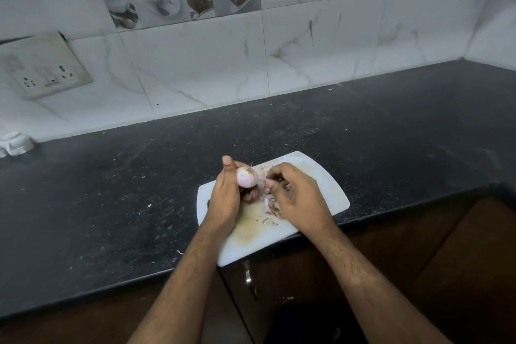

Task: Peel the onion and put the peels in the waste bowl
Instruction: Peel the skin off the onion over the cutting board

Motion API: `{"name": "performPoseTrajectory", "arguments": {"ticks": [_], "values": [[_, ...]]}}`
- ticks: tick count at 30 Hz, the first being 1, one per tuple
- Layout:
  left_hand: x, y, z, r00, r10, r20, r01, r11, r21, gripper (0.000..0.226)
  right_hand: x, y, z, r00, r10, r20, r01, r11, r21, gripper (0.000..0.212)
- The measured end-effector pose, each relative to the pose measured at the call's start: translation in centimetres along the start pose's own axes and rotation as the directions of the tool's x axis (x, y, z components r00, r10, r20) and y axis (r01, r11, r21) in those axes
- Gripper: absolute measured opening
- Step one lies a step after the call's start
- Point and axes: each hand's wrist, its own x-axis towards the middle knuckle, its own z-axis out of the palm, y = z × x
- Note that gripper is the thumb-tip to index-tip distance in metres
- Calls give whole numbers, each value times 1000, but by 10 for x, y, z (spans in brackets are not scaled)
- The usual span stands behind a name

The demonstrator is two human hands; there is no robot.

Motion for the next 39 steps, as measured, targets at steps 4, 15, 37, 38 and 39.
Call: {"name": "performPoseTrajectory", "arguments": {"ticks": [4, 15, 37, 38, 39], "values": [[0, 4, -3, 1000, -17, -14, 15, 992, -128, 75, 9, 7, 3, 986, 145, -86, -154, 981, -114, 10], [-4, 4, 1, 996, 23, 90, -21, 1000, -14, 67, 6, -1, -1, 998, 42, -46, -42, 999, 9, 12], [-6, 1, 4, 992, -12, 129, 6, 999, 44, 72, 5, 4, 4, 995, 76, -63, -85, 984, -157, 20], [-6, 1, 4, 993, -8, 119, 3, 999, 42, 71, 4, 3, 3, 996, 60, -60, -67, 991, -120, 22], [-6, 1, 4, 993, -6, 116, 1, 999, 43, 70, 4, 0, 1, 998, 47, -38, -50, 995, -89, 23]]}}
